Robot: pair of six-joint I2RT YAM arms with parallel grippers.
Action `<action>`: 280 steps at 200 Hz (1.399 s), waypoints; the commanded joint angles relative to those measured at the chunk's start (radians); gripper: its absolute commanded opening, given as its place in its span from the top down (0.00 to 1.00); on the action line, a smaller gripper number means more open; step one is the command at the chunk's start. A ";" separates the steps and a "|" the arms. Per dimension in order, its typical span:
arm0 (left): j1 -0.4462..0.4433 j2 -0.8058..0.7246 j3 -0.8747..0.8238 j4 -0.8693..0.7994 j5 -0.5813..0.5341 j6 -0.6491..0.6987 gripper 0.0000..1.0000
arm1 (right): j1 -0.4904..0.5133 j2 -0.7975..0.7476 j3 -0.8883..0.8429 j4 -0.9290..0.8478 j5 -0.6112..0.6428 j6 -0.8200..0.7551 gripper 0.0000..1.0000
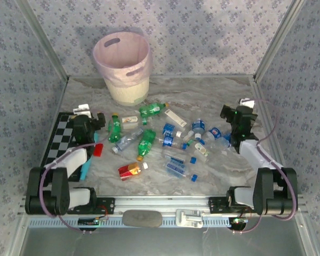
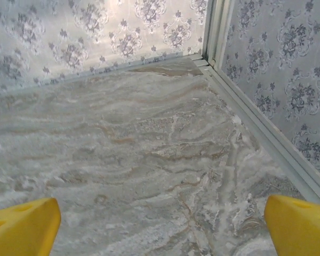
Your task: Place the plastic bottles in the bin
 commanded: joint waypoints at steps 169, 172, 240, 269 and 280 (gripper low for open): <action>-0.615 0.127 0.272 -0.163 0.019 -0.377 0.00 | -0.038 0.023 0.146 -0.883 -0.289 0.500 0.01; -0.618 0.130 0.272 -0.164 0.021 -0.381 0.00 | -0.045 0.029 0.141 -0.873 -0.295 0.505 0.01; -0.620 0.053 0.196 -0.242 -0.072 -0.373 0.00 | -0.137 0.173 0.065 -0.660 -0.404 0.548 0.09; -0.619 0.024 0.185 -0.257 -0.109 -0.363 0.00 | -0.161 0.215 0.045 -0.606 -0.437 0.558 0.16; -0.619 0.022 0.184 -0.257 -0.119 -0.362 0.00 | -0.165 0.215 0.036 -0.590 -0.446 0.558 0.22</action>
